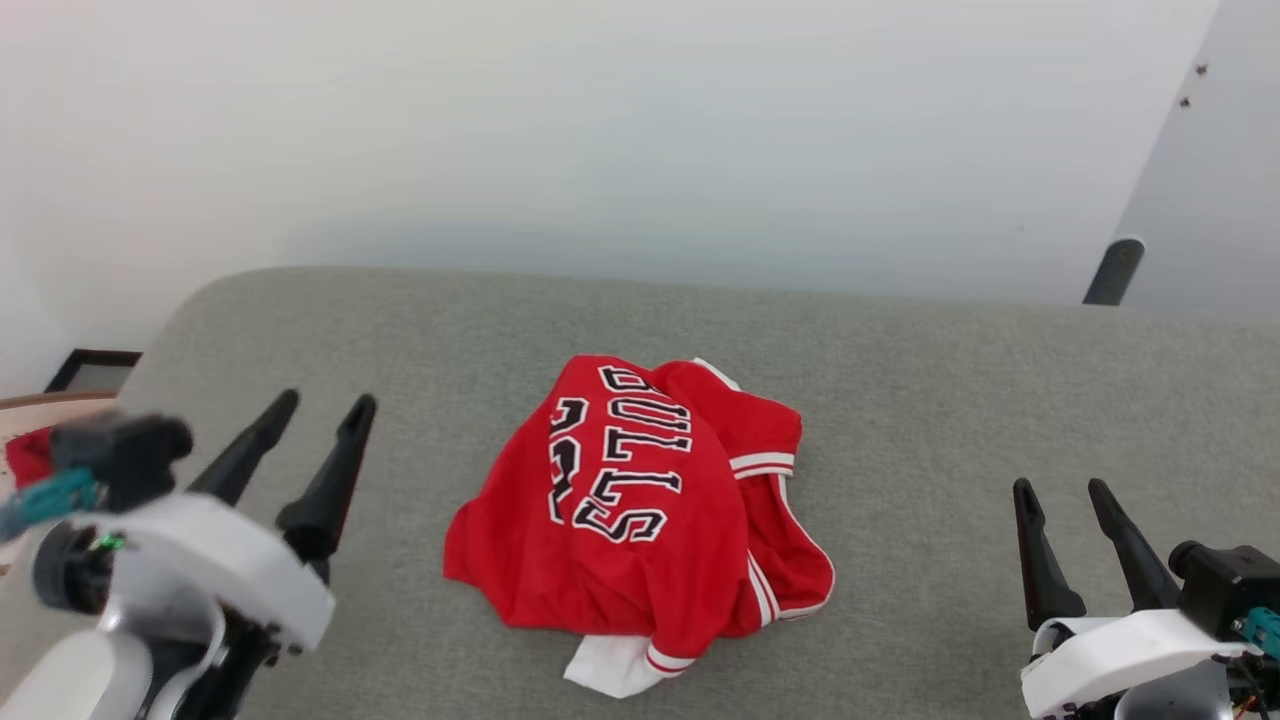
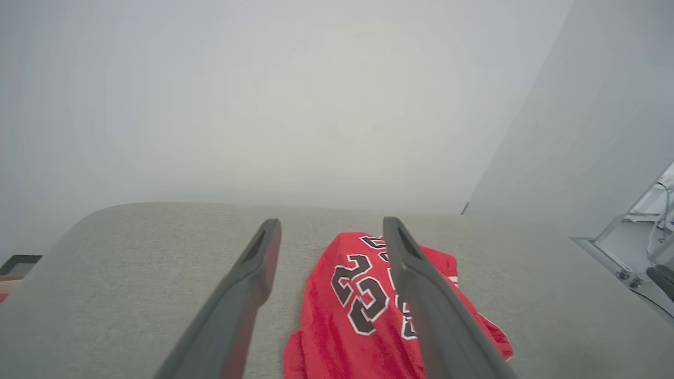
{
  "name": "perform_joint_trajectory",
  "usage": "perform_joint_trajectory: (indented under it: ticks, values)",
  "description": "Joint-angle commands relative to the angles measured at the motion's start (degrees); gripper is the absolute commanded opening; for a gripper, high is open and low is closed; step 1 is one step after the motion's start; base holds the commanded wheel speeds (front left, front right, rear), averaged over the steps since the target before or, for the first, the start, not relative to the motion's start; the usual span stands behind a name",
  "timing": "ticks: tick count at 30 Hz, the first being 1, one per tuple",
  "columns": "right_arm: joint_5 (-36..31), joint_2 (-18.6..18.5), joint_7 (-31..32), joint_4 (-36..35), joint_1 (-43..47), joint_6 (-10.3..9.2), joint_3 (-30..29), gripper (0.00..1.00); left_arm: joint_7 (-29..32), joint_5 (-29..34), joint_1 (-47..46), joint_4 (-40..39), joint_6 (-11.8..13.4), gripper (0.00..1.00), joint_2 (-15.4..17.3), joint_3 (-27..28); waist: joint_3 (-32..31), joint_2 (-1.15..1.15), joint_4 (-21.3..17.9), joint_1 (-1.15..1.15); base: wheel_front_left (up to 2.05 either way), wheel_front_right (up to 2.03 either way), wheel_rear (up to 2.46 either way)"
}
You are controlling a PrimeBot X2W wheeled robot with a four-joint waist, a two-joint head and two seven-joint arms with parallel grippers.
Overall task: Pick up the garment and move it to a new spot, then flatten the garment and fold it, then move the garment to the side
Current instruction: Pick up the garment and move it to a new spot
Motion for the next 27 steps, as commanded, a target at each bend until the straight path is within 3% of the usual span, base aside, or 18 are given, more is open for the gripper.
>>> perform_joint_trajectory:
  ticks: [1,10,14,27]
  values:
    - [0.13,0.11,-0.16,0.15,1.18,0.00,0.10,1.00,-2.04,1.31,1.67,-0.03,-0.62,1.00,0.60,0.50,-1.02,0.00,1.10,0.00,0.00,0.00,0.00]
    - [0.34,0.12,-0.76,0.51,2.31,0.00,0.07,1.00,-14.54,6.56,10.89,2.58,-1.19,1.00,1.52,2.10,-2.08,0.00,1.78,0.00,0.00,0.00,0.00]
    - [-0.05,0.11,-1.14,0.58,3.10,0.00,-0.55,1.00,-18.92,7.11,14.14,4.33,-1.22,1.00,0.23,2.74,-2.46,0.00,1.85,0.00,0.00,0.00,0.00]
    - [0.09,0.11,-1.27,0.25,5.43,0.00,-2.11,1.00,-22.63,7.87,20.68,7.22,-3.08,1.00,-2.32,5.77,-3.35,0.00,2.56,0.00,0.00,0.00,0.00]
